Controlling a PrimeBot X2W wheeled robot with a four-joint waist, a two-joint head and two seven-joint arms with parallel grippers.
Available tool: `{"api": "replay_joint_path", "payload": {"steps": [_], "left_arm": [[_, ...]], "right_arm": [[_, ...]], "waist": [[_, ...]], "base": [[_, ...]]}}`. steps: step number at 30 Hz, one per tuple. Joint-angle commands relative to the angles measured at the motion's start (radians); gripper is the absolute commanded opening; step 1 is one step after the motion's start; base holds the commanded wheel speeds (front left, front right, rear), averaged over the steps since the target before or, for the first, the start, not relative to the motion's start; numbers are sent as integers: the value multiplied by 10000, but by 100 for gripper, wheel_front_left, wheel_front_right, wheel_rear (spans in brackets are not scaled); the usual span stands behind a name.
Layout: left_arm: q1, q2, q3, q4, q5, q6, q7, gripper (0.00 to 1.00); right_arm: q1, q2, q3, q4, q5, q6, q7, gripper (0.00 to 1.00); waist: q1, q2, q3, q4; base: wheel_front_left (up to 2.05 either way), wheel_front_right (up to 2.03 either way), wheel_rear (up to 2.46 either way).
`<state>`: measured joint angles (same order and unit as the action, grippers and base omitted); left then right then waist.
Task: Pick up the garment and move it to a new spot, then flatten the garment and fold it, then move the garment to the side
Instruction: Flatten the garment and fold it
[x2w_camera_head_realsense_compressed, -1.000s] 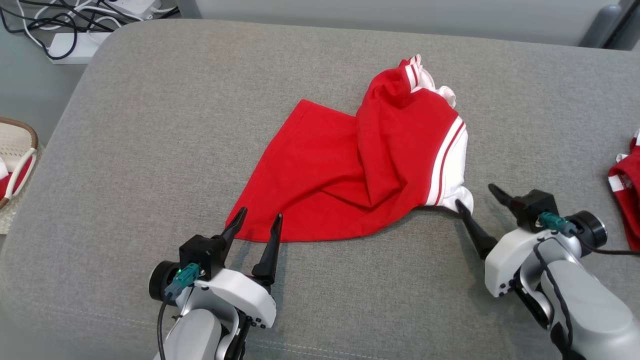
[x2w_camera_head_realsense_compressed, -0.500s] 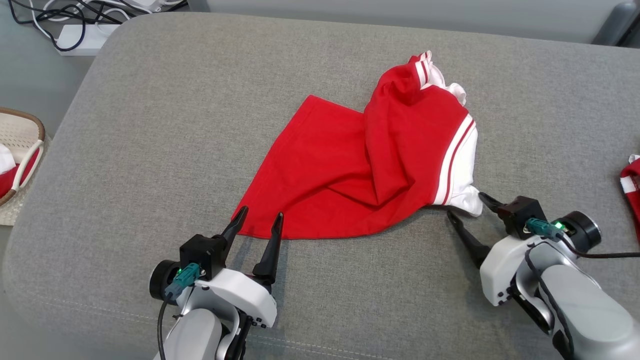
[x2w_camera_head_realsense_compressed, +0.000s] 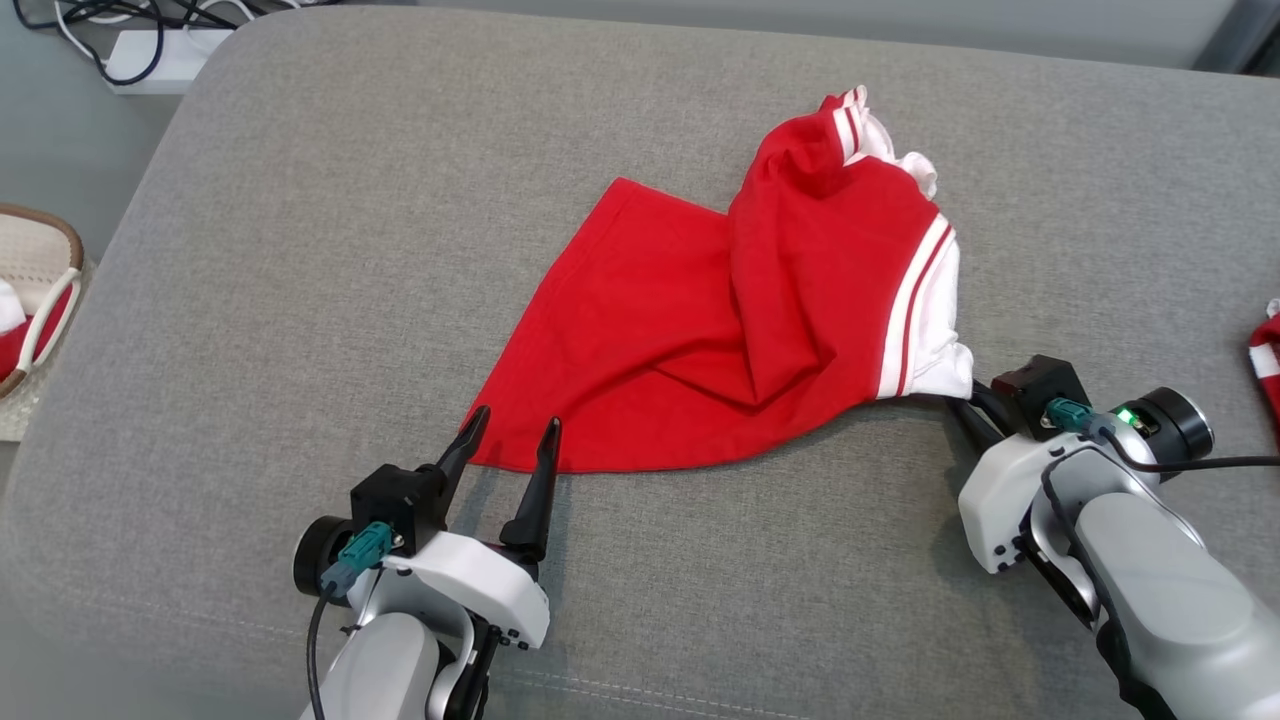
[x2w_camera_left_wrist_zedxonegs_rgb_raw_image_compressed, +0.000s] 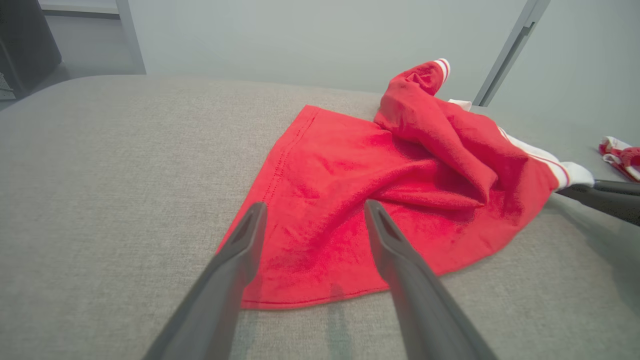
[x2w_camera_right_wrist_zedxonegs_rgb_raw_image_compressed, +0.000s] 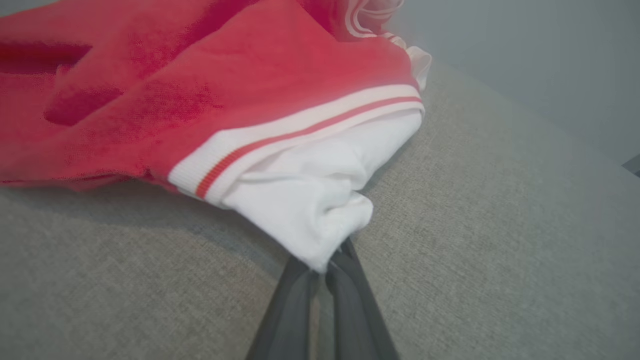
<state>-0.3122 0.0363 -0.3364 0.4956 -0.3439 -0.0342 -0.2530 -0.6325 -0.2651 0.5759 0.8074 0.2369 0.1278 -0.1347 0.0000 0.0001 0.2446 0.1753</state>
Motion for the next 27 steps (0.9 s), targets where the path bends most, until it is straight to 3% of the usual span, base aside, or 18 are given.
{"api": "replay_joint_path", "payload": {"steps": [1, 9, 17, 27], "left_arm": [[-183, 139, 374, -240, 60, -24, -88, 100], [-20, 139, 477, -279, 150, -80, -88, 100], [126, 139, 678, -220, 331, -98, -88, 100], [182, 139, 693, -143, 377, -165, -88, 100]], "right_arm": [[-23, -27, 20, -59, -108, 29, -226, 0], [153, -48, -558, -182, 17, 29, -780, 0], [718, -497, -1313, -1593, -351, 29, -944, 0], [2807, -653, -1757, -4673, -899, 29, 1149, 0]], "waist": [[0, -1, -78, -81], [0, -1, -356, -489], [0, -1, -683, -1032], [0, -1, -735, -1339]], "base": [[0, 0, 0], [0, 0, 0], [0, 0, 0], [0, 0, 0]]}}
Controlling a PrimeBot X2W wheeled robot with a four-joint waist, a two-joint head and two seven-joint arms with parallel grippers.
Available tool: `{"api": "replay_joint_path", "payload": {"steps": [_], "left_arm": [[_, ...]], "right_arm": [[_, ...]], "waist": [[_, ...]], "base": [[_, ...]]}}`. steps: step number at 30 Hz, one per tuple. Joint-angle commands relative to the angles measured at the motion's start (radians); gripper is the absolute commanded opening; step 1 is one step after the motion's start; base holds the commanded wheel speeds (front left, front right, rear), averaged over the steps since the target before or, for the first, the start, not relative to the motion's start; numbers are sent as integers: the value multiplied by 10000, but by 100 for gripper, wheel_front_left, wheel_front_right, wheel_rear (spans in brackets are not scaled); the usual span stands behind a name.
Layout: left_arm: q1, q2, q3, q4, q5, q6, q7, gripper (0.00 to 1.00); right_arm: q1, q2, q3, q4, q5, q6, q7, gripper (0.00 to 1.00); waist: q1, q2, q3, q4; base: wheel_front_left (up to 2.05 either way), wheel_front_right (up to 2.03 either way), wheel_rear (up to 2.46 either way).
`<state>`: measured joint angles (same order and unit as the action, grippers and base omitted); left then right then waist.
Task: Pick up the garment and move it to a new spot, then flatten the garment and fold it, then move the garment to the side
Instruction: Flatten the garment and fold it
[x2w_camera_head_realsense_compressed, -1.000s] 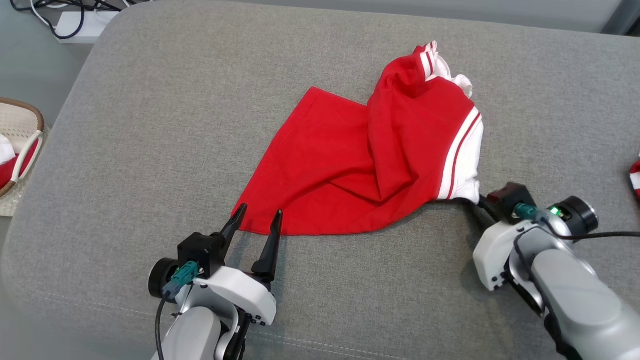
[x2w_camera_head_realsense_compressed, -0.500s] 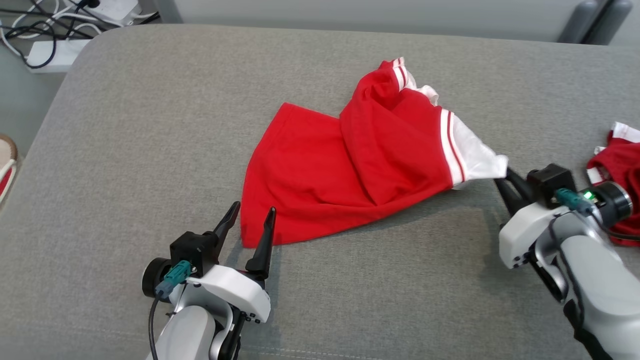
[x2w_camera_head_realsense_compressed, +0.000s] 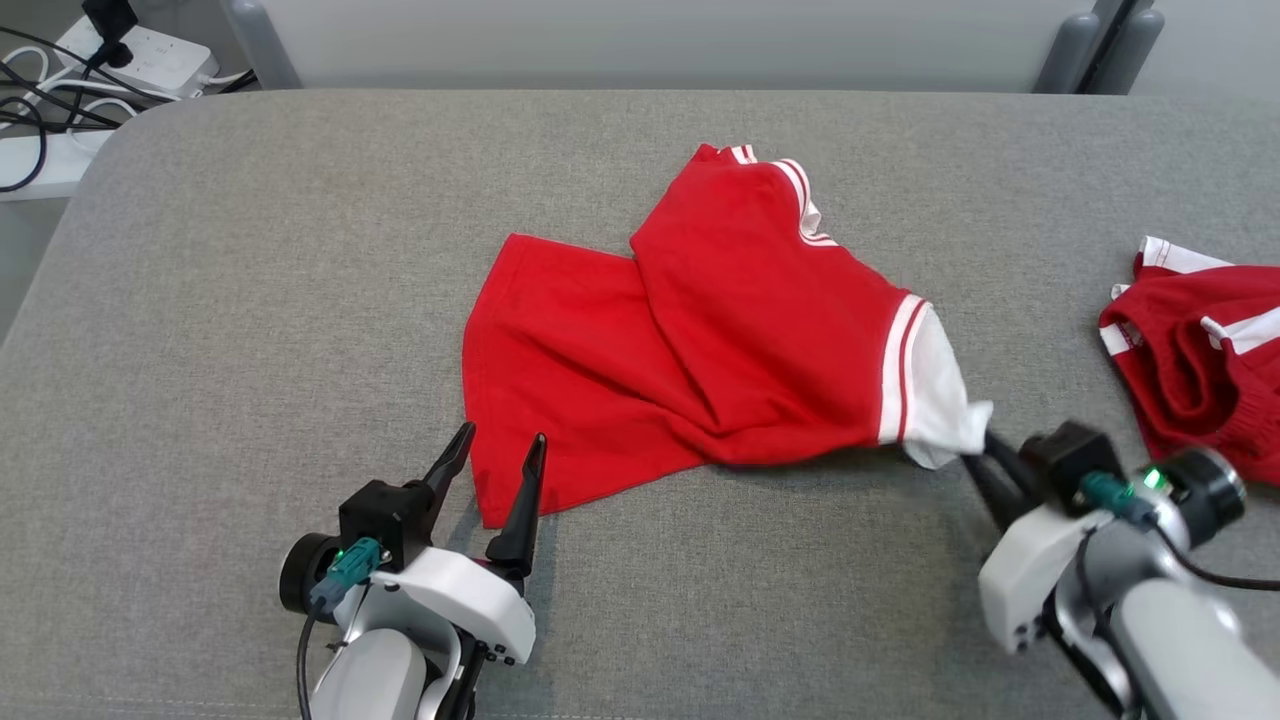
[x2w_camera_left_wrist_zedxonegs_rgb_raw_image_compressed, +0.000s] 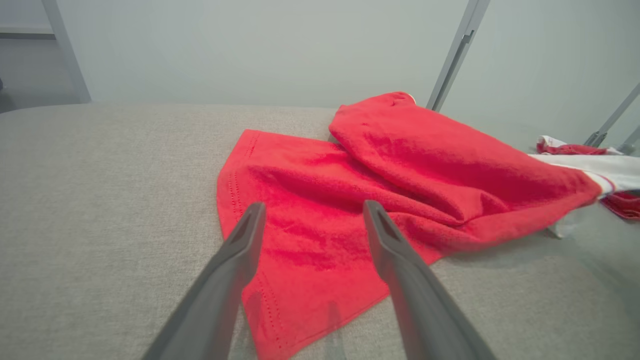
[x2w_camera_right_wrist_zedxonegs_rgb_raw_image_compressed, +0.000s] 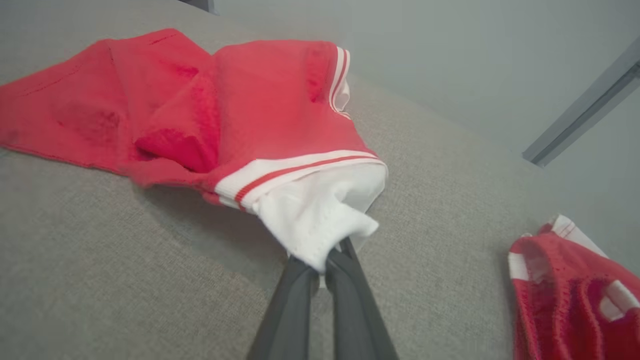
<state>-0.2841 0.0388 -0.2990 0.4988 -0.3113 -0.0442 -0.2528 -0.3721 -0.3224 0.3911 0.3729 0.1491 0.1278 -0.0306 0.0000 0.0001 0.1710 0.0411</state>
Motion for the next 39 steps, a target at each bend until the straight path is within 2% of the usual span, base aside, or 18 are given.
{"api": "replay_joint_path", "payload": {"steps": [1, 2, 3, 11, 16, 22, 30, 36, 39], "left_arm": [[-104, 114, 313, -164, 51, -73, -90, 100], [-115, 114, 315, -157, 53, -79, -90, 100], [-127, 114, 319, -152, 57, -83, -90, 100], [-221, 114, 342, -96, 147, -126, -90, 100], [-238, 114, 312, -69, 190, -135, -90, 100], [-276, 114, 103, -68, 176, -165, -90, 100], [-327, 114, 77, 5, 357, -225, -90, 100], [-350, 114, 81, -49, 384, -246, -90, 100], [-381, 114, 67, -90, 369, -232, -90, 100]], "right_arm": [[508, -40, 119, -562, 84, 29, 461, 9], [813, -25, 136, -732, 184, 29, 870, 32], [1075, -11, 130, -929, 329, 29, 1143, 100], [2416, -403, -681, -2071, 826, 29, 1885, 100], [2567, -90, -1568, -2152, 776, 29, 1667, 100], [2270, 902, -2240, -1214, 1416, 29, 1242, 100], [1206, 1625, -2474, 742, 2045, 29, 138, 100], [755, 1595, -2352, 1377, 2280, 29, -368, 100], [542, 1429, -2207, 1583, 2187, 29, -693, 95]], "waist": [[0, -1, 9, 5], [0, -1, 23, 4], [0, -1, 43, 4], [0, -1, 182, 2], [0, -1, 141, -76], [0, -1, 213, 34], [0, -1, 496, 394], [0, -1, 596, 488], [0, -1, 664, 486]], "base": [[0, 0, 0], [0, 0, 0], [0, 0, 0], [0, 0, 0], [0, 0, 0], [0, 0, 0], [0, 0, 0], [0, 0, 0], [0, 0, 0]]}}
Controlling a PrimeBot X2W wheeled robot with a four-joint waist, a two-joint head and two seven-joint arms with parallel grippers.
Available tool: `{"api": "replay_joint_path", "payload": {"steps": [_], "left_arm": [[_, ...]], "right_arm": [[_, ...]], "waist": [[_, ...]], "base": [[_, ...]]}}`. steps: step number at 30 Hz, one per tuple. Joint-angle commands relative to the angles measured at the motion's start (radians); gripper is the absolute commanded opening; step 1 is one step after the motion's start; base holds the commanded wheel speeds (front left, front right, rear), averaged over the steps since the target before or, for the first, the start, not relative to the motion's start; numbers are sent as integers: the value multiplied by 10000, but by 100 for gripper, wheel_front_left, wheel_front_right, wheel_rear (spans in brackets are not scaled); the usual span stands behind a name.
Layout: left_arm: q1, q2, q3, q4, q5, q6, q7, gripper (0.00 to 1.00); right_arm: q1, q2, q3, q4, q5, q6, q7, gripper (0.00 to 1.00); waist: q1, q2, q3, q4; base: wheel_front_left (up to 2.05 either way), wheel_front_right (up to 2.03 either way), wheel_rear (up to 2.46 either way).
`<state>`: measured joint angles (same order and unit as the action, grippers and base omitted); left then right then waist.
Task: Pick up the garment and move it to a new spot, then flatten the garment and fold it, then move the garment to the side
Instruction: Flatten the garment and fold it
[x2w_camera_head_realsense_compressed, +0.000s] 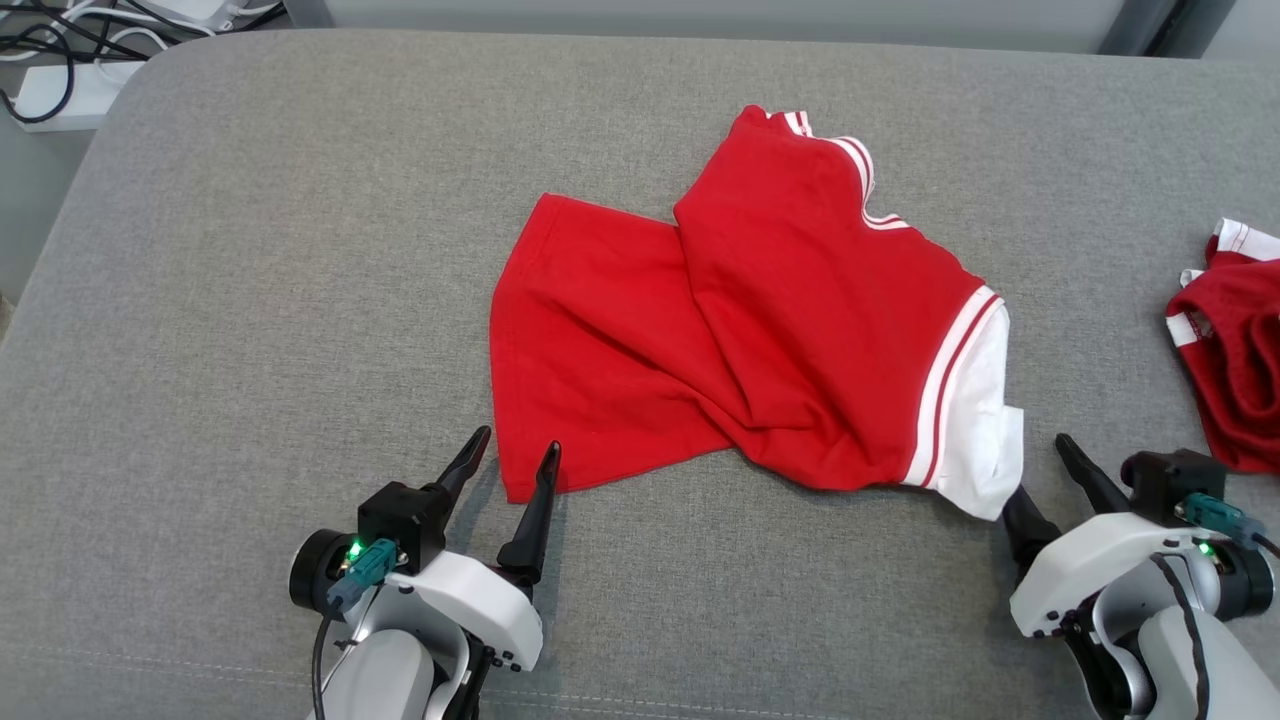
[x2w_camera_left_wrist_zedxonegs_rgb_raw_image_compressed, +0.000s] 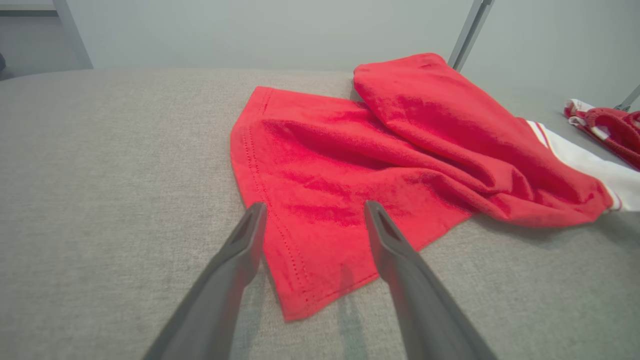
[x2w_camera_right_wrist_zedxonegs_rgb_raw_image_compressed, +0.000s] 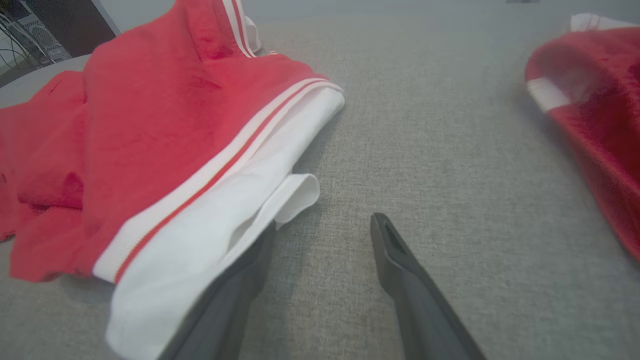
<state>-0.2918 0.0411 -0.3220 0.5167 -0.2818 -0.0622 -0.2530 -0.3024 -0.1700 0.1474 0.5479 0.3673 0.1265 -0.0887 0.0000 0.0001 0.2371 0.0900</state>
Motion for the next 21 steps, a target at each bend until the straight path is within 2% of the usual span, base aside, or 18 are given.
{"api": "replay_joint_path", "payload": {"steps": [1, 11, 16, 17, 19, 20, 21], "left_arm": [[-305, 91, 298, -276, 65, -51, -88, 100], [-420, 91, 329, -240, 1, -98, -88, 100], [-458, 91, 362, -190, -62, -111, -88, 100], [-459, 91, 372, -180, -76, -114, -88, 100], [-459, 91, 393, -165, -93, -126, -88, 100], [-460, 91, 406, -160, -114, -128, -88, 100], [-461, 91, 415, -154, -131, -131, -88, 100]], "right_arm": [[-234, -209, 343, -108, -191, 42, -226, 96], [-1208, -112, 710, 895, -1364, 42, -812, 95], [-1713, 67, 891, 1482, -1895, 42, -1016, 90], [-1813, 66, 1012, 1598, -2039, 42, -1045, 79], [-1977, 110, 1162, 1829, -2151, 42, -1123, 45], [-2065, 82, 1278, 1925, -2273, 42, -1166, 31], [-2143, 90, 1307, 1993, -2288, 42, -1229, 0]], "waist": [[0, -1, 21, -15], [0, -1, 247, -92], [0, -1, 302, -16], [0, -1, 308, 0], [0, -1, 314, 26], [0, -1, 313, 36], [0, -1, 307, 41]], "base": [[0, 0, 0], [0, 0, 0], [0, 0, 0], [0, 0, 0], [0, 0, 0], [0, 0, 0], [0, 0, 0]]}}
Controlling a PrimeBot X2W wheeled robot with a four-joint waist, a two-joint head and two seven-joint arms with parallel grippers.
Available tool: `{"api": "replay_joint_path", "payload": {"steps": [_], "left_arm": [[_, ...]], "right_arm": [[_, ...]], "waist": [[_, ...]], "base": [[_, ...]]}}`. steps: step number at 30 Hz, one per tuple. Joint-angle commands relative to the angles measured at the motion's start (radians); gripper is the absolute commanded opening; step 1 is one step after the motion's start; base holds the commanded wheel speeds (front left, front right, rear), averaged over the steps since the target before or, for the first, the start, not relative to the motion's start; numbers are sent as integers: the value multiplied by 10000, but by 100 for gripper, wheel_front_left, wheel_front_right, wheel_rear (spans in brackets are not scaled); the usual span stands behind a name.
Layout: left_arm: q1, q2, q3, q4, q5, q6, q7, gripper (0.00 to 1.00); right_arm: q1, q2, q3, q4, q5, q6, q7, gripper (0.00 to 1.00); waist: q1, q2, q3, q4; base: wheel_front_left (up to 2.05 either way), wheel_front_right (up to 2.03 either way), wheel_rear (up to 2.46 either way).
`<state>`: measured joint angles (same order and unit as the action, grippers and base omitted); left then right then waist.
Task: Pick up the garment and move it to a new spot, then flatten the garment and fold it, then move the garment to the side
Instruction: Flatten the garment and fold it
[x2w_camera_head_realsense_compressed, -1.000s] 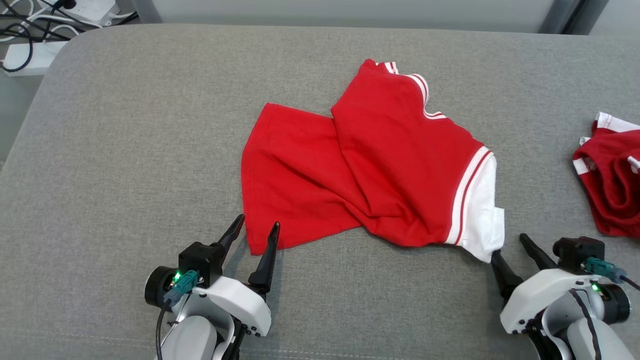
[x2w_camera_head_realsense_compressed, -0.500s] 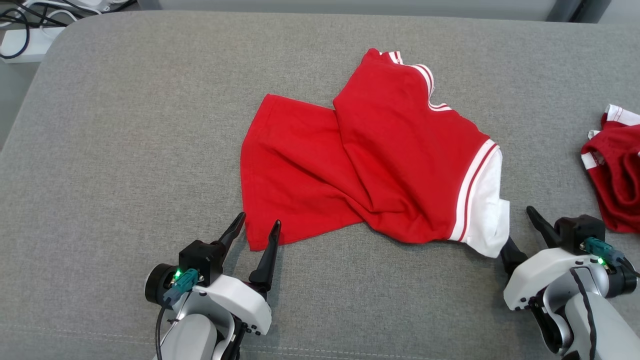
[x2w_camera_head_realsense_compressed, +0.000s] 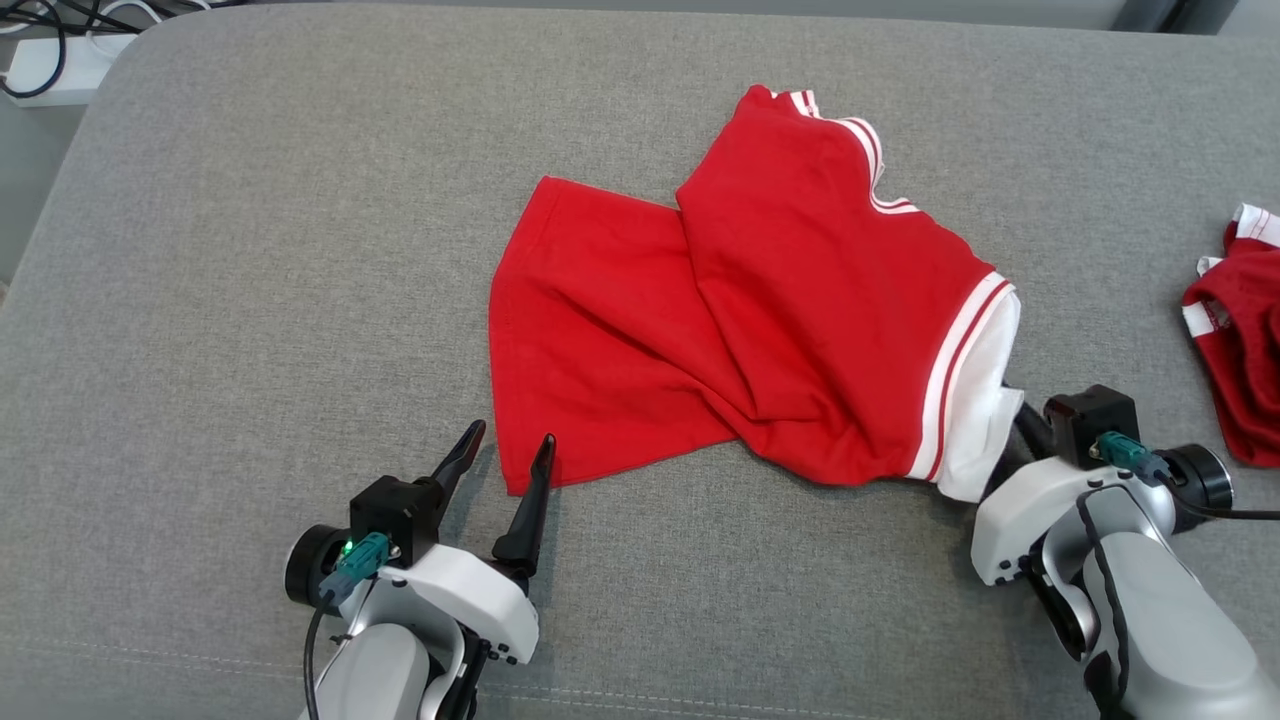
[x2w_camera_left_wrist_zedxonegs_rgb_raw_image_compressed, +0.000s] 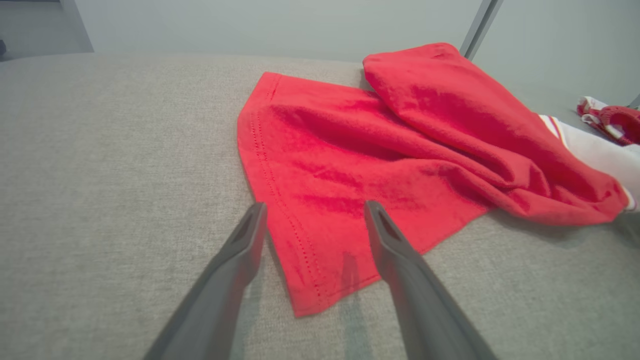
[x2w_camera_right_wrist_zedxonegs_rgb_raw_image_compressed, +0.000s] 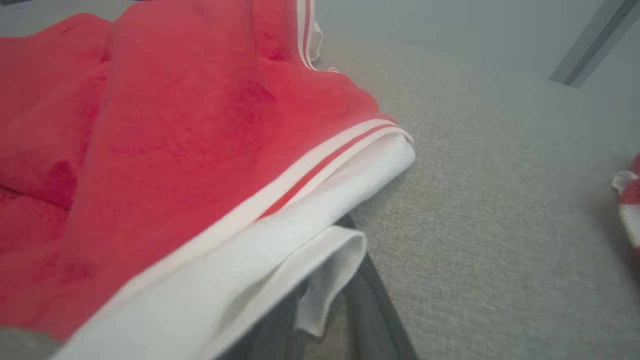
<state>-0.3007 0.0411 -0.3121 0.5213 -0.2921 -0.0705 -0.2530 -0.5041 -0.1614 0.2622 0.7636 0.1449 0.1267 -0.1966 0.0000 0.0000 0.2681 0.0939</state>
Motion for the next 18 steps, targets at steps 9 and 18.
{"api": "replay_joint_path", "payload": {"steps": [9, 18], "left_arm": [[-234, 91, 397, -309, -135, -55, -88, 100], [-154, 91, 290, -332, -286, -29, -88, 100]], "right_arm": [[-485, -804, -176, -161, -254, 40, -359, 0], [-19, -1533, -486, -1084, -394, 40, 457, 100]], "waist": [[0, 0, -260, -282], [0, 0, -461, -654]], "base": [[0, 0, 0], [0, 0, 0]]}}
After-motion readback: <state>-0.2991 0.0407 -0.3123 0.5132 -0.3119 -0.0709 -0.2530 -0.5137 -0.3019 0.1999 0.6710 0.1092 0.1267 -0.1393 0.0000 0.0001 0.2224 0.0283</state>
